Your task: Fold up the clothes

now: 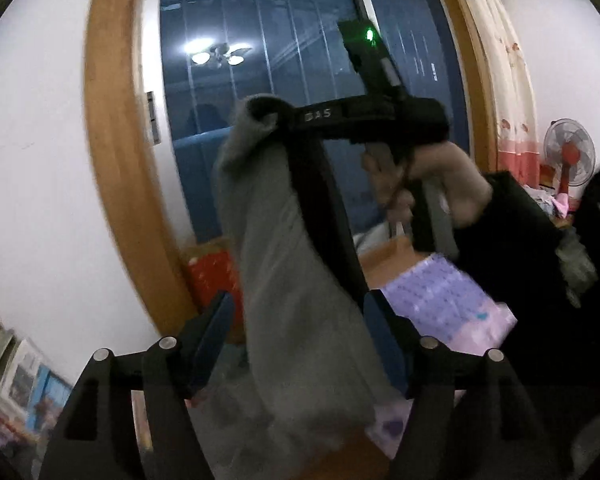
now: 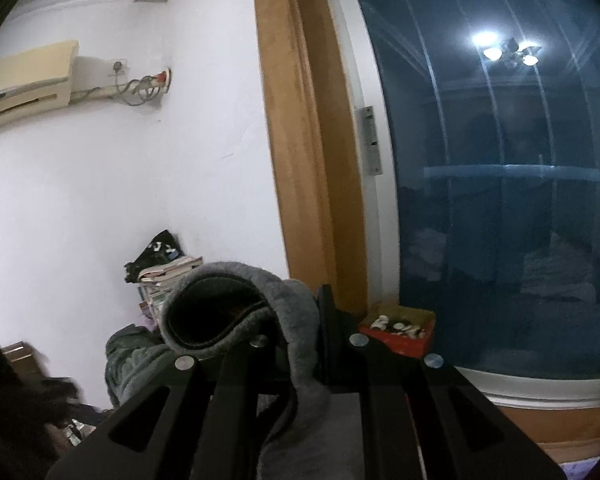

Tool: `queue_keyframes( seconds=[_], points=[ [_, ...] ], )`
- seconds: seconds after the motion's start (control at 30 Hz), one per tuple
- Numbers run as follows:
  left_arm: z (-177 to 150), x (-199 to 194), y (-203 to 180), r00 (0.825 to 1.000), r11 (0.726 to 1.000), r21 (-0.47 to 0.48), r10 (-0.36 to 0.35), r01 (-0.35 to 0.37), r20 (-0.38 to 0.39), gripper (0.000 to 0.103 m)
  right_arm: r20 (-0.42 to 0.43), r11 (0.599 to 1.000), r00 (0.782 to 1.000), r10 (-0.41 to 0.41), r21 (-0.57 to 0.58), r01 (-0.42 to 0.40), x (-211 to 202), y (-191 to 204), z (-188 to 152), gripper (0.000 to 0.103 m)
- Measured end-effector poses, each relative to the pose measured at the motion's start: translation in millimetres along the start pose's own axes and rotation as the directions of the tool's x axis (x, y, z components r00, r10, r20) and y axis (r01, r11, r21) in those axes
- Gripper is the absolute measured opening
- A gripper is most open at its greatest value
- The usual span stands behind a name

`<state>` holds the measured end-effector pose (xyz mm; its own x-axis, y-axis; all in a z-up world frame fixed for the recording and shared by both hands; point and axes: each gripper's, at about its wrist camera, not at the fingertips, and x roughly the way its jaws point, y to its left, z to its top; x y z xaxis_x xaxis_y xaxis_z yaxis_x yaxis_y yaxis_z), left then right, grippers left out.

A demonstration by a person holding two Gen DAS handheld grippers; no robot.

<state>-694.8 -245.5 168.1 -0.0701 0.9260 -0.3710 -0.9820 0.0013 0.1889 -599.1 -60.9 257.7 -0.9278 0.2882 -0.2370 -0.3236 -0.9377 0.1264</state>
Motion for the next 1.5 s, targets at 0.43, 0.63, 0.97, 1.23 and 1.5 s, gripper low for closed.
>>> queue_keyframes(
  seconds=[0.43, 0.63, 0.97, 1.23, 1.5],
  points=[
    [15.3, 74.0, 54.2, 0.992, 0.939, -0.320, 0.116, -0.124, -0.042, 0.004, -0.036, 0.999, 0.999, 0.036, -0.020, -0.037, 2.8, -2.2, -21.2, 0.009],
    [-5.1, 60.0, 72.5, 0.986, 0.873, -0.463, 0.165, -0.156, -0.021, 0.004, -0.164, 0.985, 0.984, 0.066, 0.166, -0.039, 26.0, -49.8, -78.9, 0.080],
    [-20.6, 80.8, 76.2, 0.970, 0.776, -0.583, 0.217, -0.241, -0.111, 0.004, -0.253, 0.996, 0.967, -0.009, 0.088, 0.032, -4.9, -4.1, -163.0, 0.080],
    [-25.4, 41.4, 116.5, 0.954, 0.657, -0.715, 0.296, -0.238, -0.045, 0.004, -0.411, 0.954, 0.872, -0.268, 0.014, 0.300, 22.3, -17.8, -234.2, 0.078],
    [-32.5, 31.2, 137.2, 0.950, 0.610, -0.758, 0.308, -0.230, -0.040, 0.004, -0.532, 0.923, 0.822, -0.203, 0.176, 0.342, 28.1, -49.9, -282.4, 0.076]
  ],
)
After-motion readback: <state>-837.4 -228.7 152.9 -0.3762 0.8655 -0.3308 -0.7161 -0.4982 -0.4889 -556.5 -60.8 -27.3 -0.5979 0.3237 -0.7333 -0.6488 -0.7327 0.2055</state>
